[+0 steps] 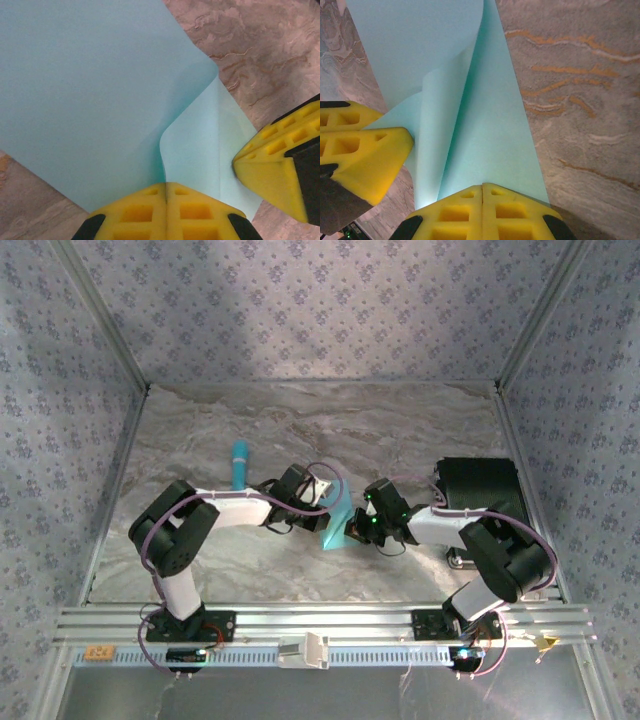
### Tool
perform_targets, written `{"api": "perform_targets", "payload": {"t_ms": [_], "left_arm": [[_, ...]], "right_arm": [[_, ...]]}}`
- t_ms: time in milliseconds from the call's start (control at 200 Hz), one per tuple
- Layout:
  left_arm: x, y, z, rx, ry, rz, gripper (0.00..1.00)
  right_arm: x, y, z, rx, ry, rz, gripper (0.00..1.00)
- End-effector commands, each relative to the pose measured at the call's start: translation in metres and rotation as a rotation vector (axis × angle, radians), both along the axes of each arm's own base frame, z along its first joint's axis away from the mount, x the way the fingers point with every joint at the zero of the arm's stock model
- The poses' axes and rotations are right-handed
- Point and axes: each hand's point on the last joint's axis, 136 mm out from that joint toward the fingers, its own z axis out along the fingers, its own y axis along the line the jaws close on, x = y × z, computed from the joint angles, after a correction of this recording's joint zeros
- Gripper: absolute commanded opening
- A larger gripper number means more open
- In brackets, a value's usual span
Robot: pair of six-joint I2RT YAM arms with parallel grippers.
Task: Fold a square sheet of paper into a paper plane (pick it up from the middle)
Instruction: Fold the triangle a second time at the center of the table.
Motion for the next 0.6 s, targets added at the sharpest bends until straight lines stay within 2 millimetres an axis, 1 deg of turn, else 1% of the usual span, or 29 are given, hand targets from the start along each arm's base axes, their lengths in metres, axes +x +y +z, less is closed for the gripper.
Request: {"api": "perform_targets", "payload": {"t_ms": [0, 185, 600], "left_arm": [[0.0059, 0.0006, 0.0066, 0.016, -0.034, -0.01, 0.02], [0.0078, -0.0016, 0.0099, 0.01, -0.047, -0.016, 0.02], [0.0122, 0.0001, 0.0063, 0.03, -0.059, -0.013, 0.02]], "right_arm": [[-0.0107, -0.0157, -0.0225, -0.094, 0.066, -0.012, 0.03], [-0.0106, -0.0154, -0.0221, -0.094, 0.066, -0.011, 0.03], [-0.0112, -0.0169, -0.0218, -0.095, 0.066, -0.01, 0.03]]}}
